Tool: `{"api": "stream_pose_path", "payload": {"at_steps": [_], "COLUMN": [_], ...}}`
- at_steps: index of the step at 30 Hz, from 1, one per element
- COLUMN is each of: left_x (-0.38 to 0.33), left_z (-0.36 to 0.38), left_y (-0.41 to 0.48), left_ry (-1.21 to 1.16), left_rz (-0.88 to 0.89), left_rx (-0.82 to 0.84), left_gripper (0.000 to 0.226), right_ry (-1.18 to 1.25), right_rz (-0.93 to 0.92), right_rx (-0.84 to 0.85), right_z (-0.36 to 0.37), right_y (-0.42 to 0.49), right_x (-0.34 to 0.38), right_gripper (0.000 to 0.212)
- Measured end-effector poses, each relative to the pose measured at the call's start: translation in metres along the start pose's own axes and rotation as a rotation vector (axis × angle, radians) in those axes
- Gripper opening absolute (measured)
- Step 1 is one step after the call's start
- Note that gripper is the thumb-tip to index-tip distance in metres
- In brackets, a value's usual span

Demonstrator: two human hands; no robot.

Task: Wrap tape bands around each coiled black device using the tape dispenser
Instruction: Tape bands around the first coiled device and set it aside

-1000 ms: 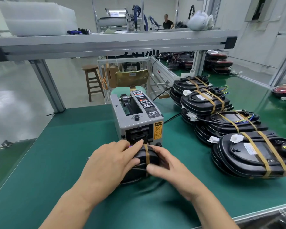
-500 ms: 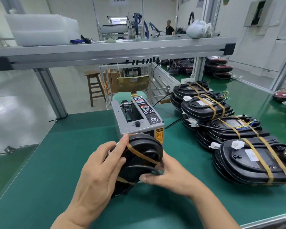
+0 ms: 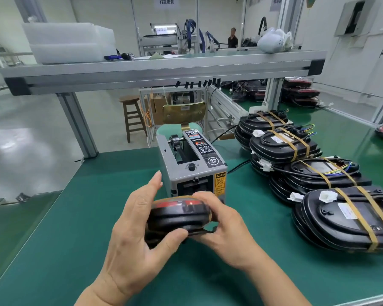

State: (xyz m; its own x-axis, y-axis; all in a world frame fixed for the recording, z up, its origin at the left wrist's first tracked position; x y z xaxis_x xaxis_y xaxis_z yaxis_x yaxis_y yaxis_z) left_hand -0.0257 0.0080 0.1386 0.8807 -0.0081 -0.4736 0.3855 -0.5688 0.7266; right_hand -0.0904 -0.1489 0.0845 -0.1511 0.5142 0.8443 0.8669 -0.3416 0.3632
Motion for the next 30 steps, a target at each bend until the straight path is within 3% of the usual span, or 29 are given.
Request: {"api": "stream_pose_path", "payload": {"at_steps": [6, 9, 13, 16, 18, 22, 25, 30], "left_x": [0.012, 0.017, 0.02, 0.019, 0.018, 0.014, 0.012, 0.013], "left_z": [0.001, 0.001, 0.0, 0.0, 0.0, 0.0, 0.0, 0.0], "left_y": [-0.001, -0.004, -0.005, -0.004, -0.003, -0.002, -0.001, -0.003], "left_ry": [0.033, 0.079, 0.086, 0.093, 0.1, 0.11, 0.107, 0.105], "left_rz": [-0.097, -0.14, -0.175, -0.173, -0.173, -0.179, -0.182, -0.194], "left_rx": [0.059, 0.031, -0.008, -0.026, -0.035, -0.045, -0.051, -0.026], "left_gripper": [0.084, 0.071, 0.055, 0.052, 0.049, 0.047, 0.047, 0.052], "right_ry": [0.026, 0.028, 0.046, 0.247, 0.365, 0.495, 0.457, 0.47], "right_rz": [-0.03, 0.003, 0.12, 0.23, 0.264, 0.509, 0.602, 0.659], "right_rx": [-0.063, -0.061, 0.337, 0.465, 0.303, -0.248, -0.395, -0.475], "right_z": [0.02, 0.024, 0.026, 0.01, -0.007, -0.025, -0.019, -0.009], "right_y": [-0.007, -0.005, 0.001, 0.0, 0.007, 0.023, 0.029, 0.036], "right_x": [0.002, 0.001, -0.008, -0.016, -0.023, -0.049, -0.055, -0.059], "right_gripper": [0.051, 0.06, 0.09, 0.089, 0.067, 0.011, 0.014, 0.013]}}
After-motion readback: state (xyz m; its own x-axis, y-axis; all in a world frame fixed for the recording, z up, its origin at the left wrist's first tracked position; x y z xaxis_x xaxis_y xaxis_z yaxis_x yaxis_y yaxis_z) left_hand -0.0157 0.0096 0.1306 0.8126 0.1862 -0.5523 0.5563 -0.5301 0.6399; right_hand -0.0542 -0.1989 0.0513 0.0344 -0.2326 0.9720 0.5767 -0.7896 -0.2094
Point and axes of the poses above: each hand's wrist, its own y-axis towards the middle knuckle, its own z-axis out of the palm, x = y × z, the point moved 6 cm from there along y, towards the middle knuckle, and after that the axes turned 3 degrees about z, right-handed, at the moved point
